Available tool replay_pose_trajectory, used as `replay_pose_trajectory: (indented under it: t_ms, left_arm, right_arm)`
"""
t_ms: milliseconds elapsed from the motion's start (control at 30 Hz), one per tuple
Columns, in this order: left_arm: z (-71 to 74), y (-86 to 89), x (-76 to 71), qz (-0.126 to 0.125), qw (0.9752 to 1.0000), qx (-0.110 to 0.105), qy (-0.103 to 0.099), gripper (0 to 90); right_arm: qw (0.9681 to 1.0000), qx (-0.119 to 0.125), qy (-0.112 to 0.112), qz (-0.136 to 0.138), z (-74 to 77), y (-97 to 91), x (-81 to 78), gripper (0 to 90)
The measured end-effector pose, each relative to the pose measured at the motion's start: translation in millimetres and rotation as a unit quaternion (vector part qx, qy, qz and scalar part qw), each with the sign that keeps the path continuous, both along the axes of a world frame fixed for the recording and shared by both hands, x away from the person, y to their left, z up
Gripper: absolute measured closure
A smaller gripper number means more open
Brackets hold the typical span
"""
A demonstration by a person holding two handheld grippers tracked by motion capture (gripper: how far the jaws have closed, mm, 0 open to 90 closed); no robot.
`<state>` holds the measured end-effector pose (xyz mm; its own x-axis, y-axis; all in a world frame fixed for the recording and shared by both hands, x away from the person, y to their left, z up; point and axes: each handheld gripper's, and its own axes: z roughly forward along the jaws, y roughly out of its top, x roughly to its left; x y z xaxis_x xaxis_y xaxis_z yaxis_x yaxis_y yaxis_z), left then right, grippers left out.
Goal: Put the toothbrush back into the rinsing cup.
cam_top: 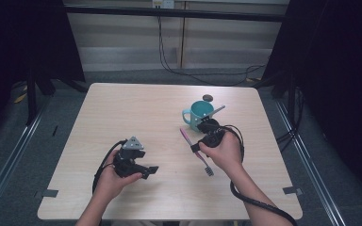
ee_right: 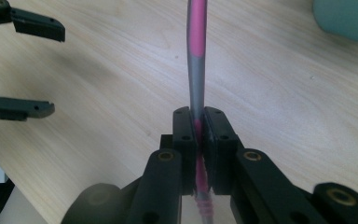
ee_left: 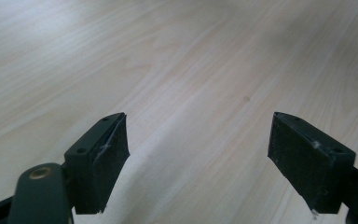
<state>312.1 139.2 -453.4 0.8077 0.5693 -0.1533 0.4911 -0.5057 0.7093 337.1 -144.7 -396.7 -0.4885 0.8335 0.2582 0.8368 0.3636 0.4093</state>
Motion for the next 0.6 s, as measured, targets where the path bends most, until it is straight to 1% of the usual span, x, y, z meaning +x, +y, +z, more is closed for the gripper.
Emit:
replay_pose_trajectory:
  t_ms: [33,67,133,167,300,333,367,400,467,600]
  left_arm:
    - [1.9,0.0,2.0,0.000,1.0000,0.001,-0.004,21.4]
    - [3.2,-1.1,3.6,0.004,1.0000,0.001,-0.004,21.4]
    - [5.9,-3.2,7.2,0.005,1.0000,0.005,-0.005,21.4]
    - [6.8,-5.1,8.5,0.007,1.0000,0.001,-0.001,21.4]
    - [11.0,-12.8,14.3,0.008,1.0000,0.005,0.000,21.4]
    - [12.1,-15.2,15.1,0.009,0.9999,0.009,0.002,21.4]
    - [12.0,-18.1,15.9,0.009,0.9999,0.007,-0.001,21.4]
    - [12.9,-19.9,17.0,0.005,0.9999,0.014,-0.003,21.4]
    - [13.1,-23.8,18.3,0.007,0.9998,0.017,-0.002,21.4]
    - [12.3,-27.5,21.7,0.011,0.9999,0.008,0.002,21.4]
  right_arm:
    - [1.0000,0.002,-0.002,0.000,-0.1,0.2,-0.1,85.0]
    - [1.0000,0.003,-0.001,0.001,-0.2,0.3,-0.1,84.9]
    - [1.0000,0.003,0.000,0.003,-1.0,0.5,-0.4,84.9]
    - [1.0000,0.003,-0.001,0.003,-1.0,0.5,-0.7,84.9]
    - [1.0000,0.005,-0.002,0.005,-0.5,0.4,-2.0,84.9]
    - [1.0000,0.006,-0.002,0.006,-0.3,0.5,-2.1,84.9]
    - [1.0000,0.006,-0.002,0.007,-0.1,0.5,-2.1,84.9]
    - [0.9999,0.006,-0.003,0.008,0.0,0.6,-1.7,84.9]
    - [0.9999,0.005,-0.002,0.010,0.3,1.4,-1.1,84.9]
    - [0.9998,0.007,-0.002,0.016,2.1,3.4,-0.7,84.9]
